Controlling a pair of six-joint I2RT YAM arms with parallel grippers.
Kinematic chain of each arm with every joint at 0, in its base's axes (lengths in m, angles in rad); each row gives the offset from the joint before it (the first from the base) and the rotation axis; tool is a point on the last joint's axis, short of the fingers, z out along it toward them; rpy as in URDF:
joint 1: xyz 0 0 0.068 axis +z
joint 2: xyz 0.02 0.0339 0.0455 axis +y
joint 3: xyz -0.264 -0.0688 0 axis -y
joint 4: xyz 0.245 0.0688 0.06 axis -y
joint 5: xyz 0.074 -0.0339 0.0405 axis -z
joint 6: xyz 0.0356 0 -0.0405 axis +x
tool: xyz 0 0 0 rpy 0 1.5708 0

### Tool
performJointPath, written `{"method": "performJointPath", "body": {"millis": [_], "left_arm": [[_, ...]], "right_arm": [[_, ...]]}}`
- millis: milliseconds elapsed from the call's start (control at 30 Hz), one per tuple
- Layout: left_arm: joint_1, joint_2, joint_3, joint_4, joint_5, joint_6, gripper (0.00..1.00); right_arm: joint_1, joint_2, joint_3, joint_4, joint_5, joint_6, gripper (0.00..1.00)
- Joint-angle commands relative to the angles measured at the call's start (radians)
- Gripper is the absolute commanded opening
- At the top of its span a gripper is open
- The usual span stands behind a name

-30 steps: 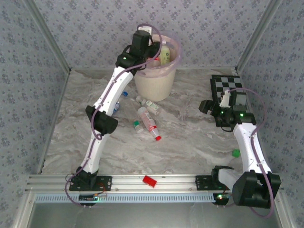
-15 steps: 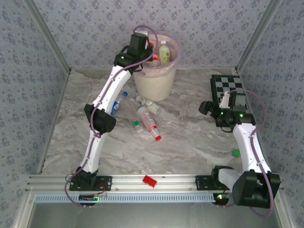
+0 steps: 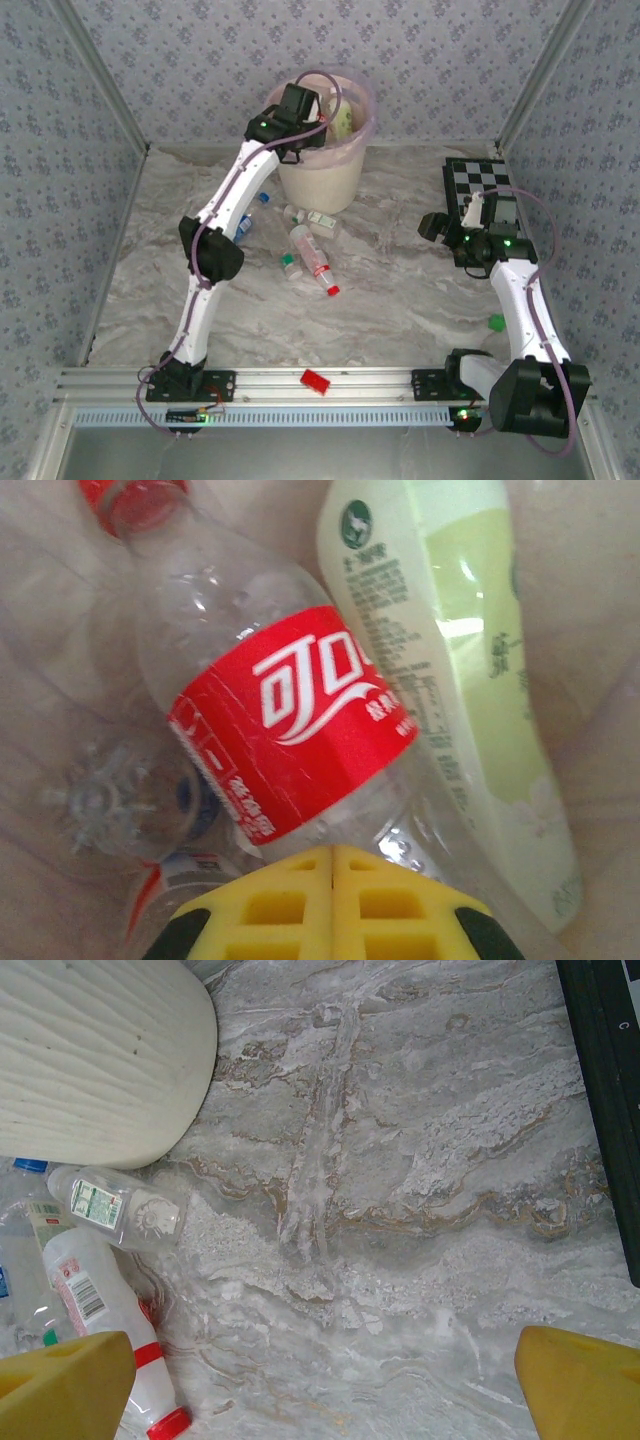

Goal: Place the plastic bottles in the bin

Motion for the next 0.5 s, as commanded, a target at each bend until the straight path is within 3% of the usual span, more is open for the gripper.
{"method": "performJointPath", "body": {"millis": [0, 233, 467], "left_arm": [[-0.014, -0.055, 0.033, -0.079, 0.133, -0.006, 0.05], [-0.016, -0.134, 0.102, -0.055, 0.113, 0.049, 0.57], [-0.014, -0.306, 0.045, -0.078, -0.019, 0.141, 0.81]], "right_arm": [[-0.008, 0.002, -0.004, -0.001, -0.023, 0.003, 0.99], [-0.008, -0.006, -0.001, -0.006, -0.019, 0.006, 0.99], [-0.004, 0.011, 0.009, 0.011, -0.037, 0.022, 0.99]]}}
